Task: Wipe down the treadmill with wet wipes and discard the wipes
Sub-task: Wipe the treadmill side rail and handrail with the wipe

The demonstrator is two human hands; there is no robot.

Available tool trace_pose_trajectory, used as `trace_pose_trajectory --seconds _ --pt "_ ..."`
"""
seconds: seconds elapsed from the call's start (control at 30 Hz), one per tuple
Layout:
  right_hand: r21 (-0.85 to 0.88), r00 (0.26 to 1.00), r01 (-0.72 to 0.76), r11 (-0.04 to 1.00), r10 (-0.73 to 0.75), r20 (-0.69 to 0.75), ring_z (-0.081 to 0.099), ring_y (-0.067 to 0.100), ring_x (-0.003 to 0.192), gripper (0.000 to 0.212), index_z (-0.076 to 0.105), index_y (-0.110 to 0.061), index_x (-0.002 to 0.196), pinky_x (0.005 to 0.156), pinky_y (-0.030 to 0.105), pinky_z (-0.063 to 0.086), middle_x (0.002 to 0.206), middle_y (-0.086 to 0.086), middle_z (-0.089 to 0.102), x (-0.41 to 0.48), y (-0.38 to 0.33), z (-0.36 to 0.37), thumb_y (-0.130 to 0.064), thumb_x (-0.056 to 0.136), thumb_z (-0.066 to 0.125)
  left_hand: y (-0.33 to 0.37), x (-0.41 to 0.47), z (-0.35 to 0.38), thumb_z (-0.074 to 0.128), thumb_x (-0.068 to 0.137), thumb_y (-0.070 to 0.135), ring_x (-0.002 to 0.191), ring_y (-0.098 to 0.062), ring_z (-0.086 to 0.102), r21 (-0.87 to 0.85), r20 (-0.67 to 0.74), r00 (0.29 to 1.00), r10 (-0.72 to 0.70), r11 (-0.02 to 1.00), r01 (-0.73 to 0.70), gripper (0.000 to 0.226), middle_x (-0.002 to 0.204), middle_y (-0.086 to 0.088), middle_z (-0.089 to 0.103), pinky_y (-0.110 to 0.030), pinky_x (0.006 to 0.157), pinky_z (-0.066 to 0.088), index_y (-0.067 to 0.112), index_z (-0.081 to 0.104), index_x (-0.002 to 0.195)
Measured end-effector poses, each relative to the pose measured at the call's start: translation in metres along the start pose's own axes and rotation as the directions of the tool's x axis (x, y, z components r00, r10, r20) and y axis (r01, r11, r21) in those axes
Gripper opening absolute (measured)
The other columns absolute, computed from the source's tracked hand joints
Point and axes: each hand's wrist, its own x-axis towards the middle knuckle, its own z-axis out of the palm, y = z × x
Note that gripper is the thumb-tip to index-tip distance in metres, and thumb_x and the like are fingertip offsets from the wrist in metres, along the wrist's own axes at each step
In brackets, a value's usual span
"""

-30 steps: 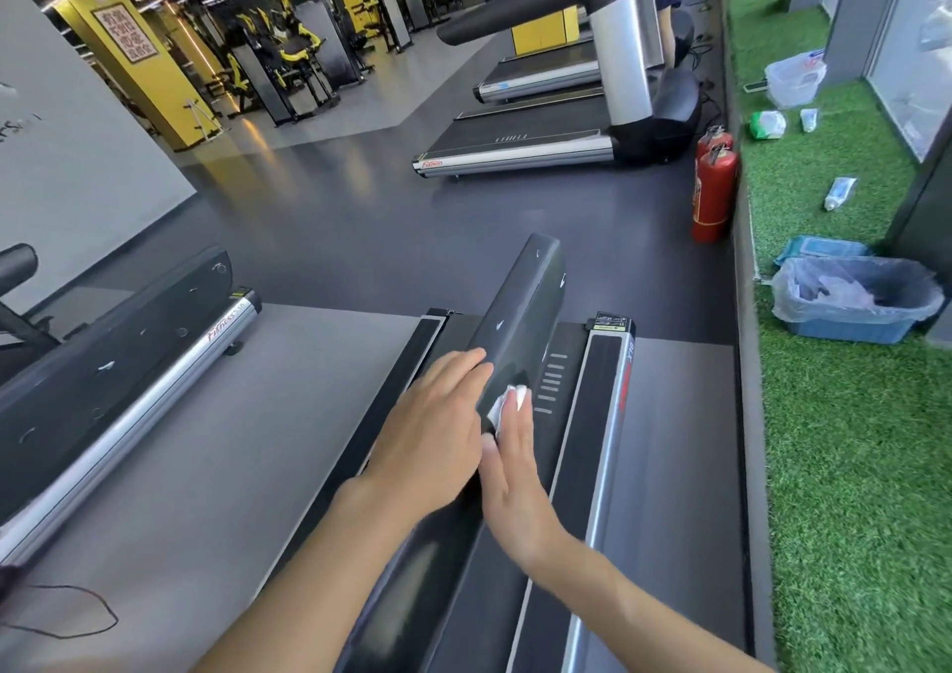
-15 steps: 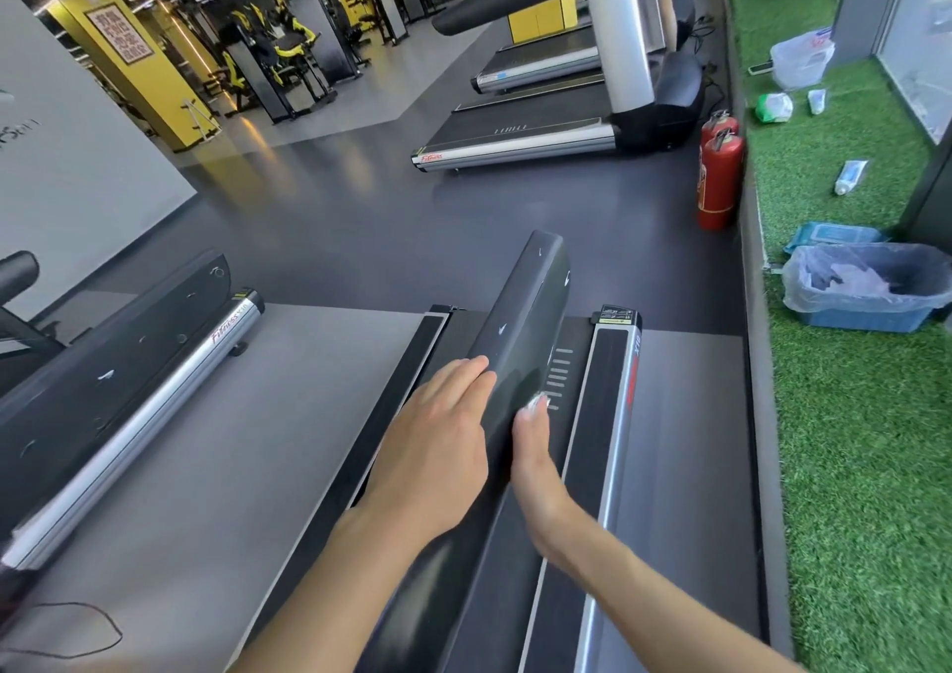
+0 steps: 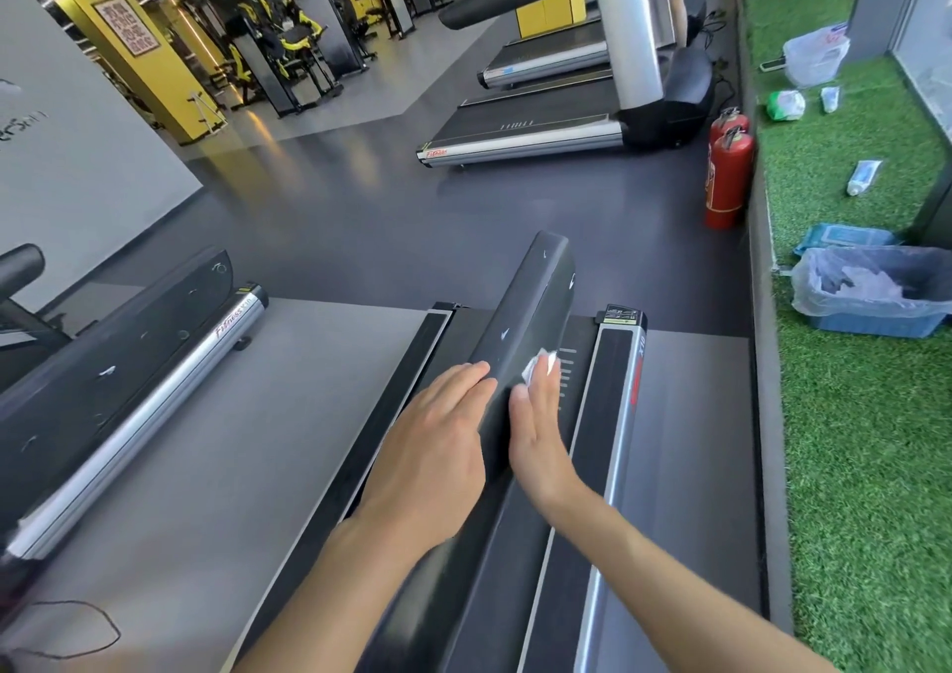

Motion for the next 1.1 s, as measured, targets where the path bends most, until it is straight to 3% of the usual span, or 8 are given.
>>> trace_pose_trajectory --seconds 0.07,0.17,0.27,0.37,0.5,0.7,0.9,1.1 --pt "0.012 1.0 -0.007 1.0 0.007 -0.017 -0.026 -0.009 0.142 0.056 -0.014 -0.029 0.154 0.119 0.02 -0.009 0.16 -0.019 -0.023 0.004 -0.004 -0.001 -0.032 0.109 0.019 0.0 0.0 0.0 0.039 0.092 -0.003 0.143 -0.016 0.035 -0.01 -0.005 1.0 -0.01 1.0 0.01 0.053 0.153 0.0 0.042 -0.021 0.115 0.02 0.009 0.05 0.143" --pt "-0.087 0.986 0.164 0.983 -0.16 0.05 -0.028 -0.002 0.145 0.057 -0.015 -0.027 0.155 0.123 0.031 -0.008 0.157 -0.021 -0.03 -0.037 0.0 0.01 -0.034 0.108 0.018 0.0 0.0 -0.001 0.032 0.087 0.006 0.141 -0.014 0.038 -0.027 -0.015 0.999 -0.034 0.999 0.033 0.057 0.152 0.001 0.045 -0.019 0.113 0.022 0.01 0.052 0.141" --pt "-0.196 0.955 0.291 0.936 -0.271 0.124 -0.029 0.008 0.147 0.068 -0.019 -0.025 0.154 0.121 0.034 -0.009 0.158 -0.019 -0.033 -0.068 0.015 0.016 -0.057 0.101 0.009 0.0 -0.001 -0.001 0.029 0.086 0.009 0.142 -0.011 0.036 -0.042 -0.011 0.999 -0.036 0.998 0.035 0.061 0.153 0.004 0.042 -0.017 0.113 0.02 0.011 0.051 0.142" --pt "-0.272 0.965 0.263 0.926 -0.254 0.071 -0.028 0.007 0.147 0.064 -0.017 -0.03 0.152 0.123 0.033 -0.009 0.158 -0.015 -0.032 -0.03 0.01 0.005 -0.057 0.1 0.009 0.0 -0.001 -0.001 0.021 0.088 0.012 0.139 -0.011 0.04 -0.053 -0.035 0.998 -0.055 0.997 0.053 0.061 0.151 0.003 0.046 -0.014 0.112 0.021 0.011 0.055 0.139" --pt "-0.232 0.992 0.123 0.965 -0.125 0.003 -0.023 0.003 0.146 0.056 -0.011 -0.023 0.155 0.123 0.032 -0.008 0.162 -0.009 -0.018 0.025 -0.009 -0.009 -0.03 0.108 0.02 0.001 -0.001 -0.001 0.032 0.092 0.001 0.14 -0.013 0.039 -0.058 -0.023 0.998 -0.05 0.997 0.049 0.053 0.151 0.002 0.045 -0.016 0.112 0.02 0.009 0.053 0.14" --pt "-0.349 0.941 0.338 0.874 -0.312 0.131 -0.027 0.01 0.148 0.07 -0.015 -0.024 0.155 0.121 0.032 -0.01 0.163 -0.007 -0.025 -0.045 0.006 0.007 -0.062 0.099 0.004 0.001 0.001 -0.002 0.023 0.087 0.016 0.142 -0.007 0.033 -0.112 0.0 0.998 -0.058 0.992 0.057 0.062 0.153 0.007 0.041 -0.013 0.113 0.019 0.016 0.05 0.143" --pt "-0.221 0.995 0.097 0.97 -0.101 -0.01 -0.024 0.003 0.147 0.055 -0.012 -0.031 0.154 0.124 0.034 -0.007 0.159 -0.016 -0.023 0.018 -0.009 -0.005 -0.038 0.107 0.017 0.003 0.0 -0.003 0.034 0.094 0.002 0.141 -0.017 0.04 -0.097 -0.009 0.999 -0.034 0.995 0.033 0.049 0.15 -0.002 0.047 -0.019 0.113 0.02 0.008 0.055 0.138" --pt "-0.208 0.979 0.202 0.957 -0.189 0.08 -0.032 -0.004 0.142 0.057 -0.019 -0.032 0.15 0.118 0.021 -0.013 0.154 -0.024 -0.033 -0.045 -0.002 0.011 -0.032 0.109 0.019 -0.003 0.014 -0.001 0.046 0.086 -0.004 0.118 -0.02 0.053 -0.102 -0.029 1.0 -0.002 0.995 -0.001 0.037 0.122 0.001 0.061 -0.028 0.1 0.044 0.009 0.065 0.115"
